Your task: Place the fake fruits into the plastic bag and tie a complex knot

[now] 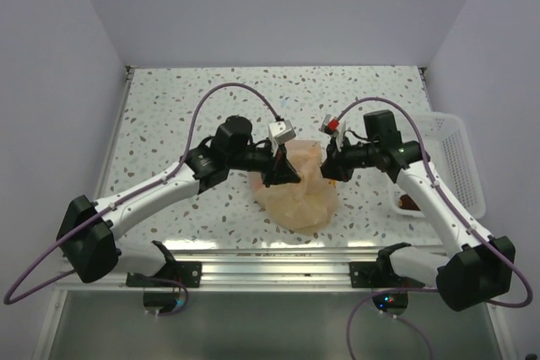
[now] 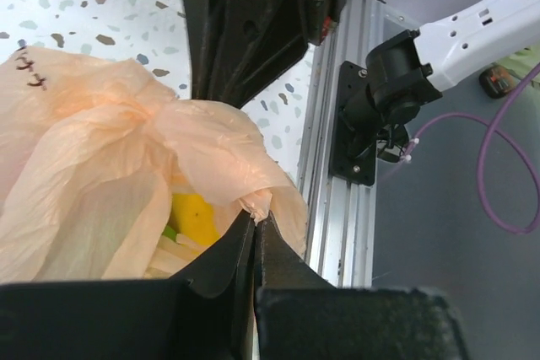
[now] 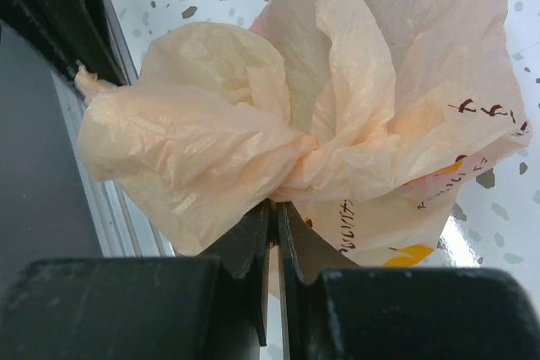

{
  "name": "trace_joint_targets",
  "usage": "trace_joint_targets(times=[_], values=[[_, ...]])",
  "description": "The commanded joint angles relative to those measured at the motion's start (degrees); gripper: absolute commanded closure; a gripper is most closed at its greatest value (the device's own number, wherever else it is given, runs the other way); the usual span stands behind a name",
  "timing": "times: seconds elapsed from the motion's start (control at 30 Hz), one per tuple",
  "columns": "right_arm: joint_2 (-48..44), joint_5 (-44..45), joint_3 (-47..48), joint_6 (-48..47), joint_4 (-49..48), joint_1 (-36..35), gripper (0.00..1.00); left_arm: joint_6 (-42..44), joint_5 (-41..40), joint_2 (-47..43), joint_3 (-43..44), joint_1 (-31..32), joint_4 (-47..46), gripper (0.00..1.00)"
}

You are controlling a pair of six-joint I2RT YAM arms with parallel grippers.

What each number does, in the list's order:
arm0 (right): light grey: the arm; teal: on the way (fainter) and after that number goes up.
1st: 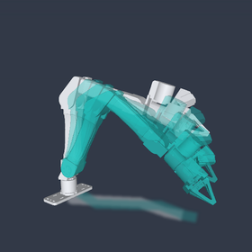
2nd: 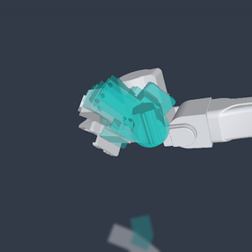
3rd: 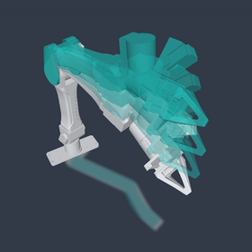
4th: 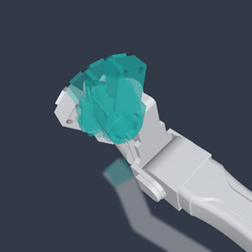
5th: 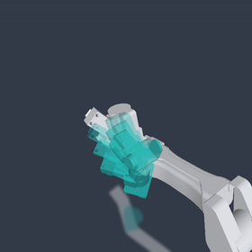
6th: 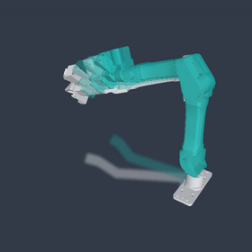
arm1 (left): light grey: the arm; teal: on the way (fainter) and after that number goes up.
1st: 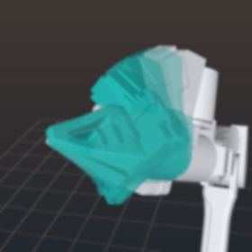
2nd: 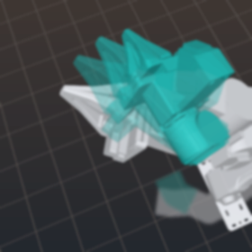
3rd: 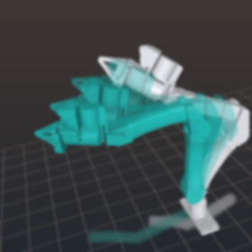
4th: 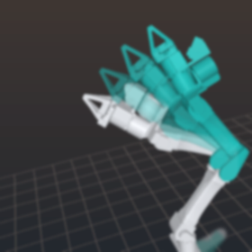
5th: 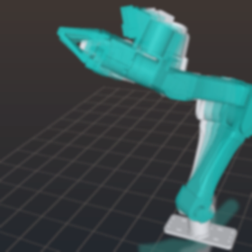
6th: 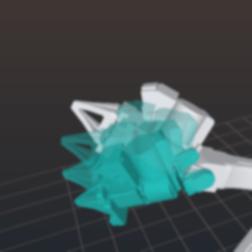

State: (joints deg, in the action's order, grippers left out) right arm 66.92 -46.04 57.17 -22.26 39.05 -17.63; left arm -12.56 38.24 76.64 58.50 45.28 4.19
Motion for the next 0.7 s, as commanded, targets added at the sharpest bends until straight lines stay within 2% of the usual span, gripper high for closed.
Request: trace_joint_targets(times=[0.0, 0.3, 0.67], values=[[-1.7, 1.03, 2.69, -1.73, 2.25, -0.21, 1.0, 1.92, -2.98, -0.17, -0.31, -2.03, -0.14, 1.0], [-3.72, 3.24, 4.0, -9.46, 10.61, 3.9, 1.0, 10.79, -10.54, -1.5, -7.35, -11.17, 1.26, 1.0], [-2.14, 4.99, 4.45, -17.73, 14.13, 12.26, 1.0, 17.12, -13.28, -2.02, -10.51, -18.55, 1.53, 1.0]])
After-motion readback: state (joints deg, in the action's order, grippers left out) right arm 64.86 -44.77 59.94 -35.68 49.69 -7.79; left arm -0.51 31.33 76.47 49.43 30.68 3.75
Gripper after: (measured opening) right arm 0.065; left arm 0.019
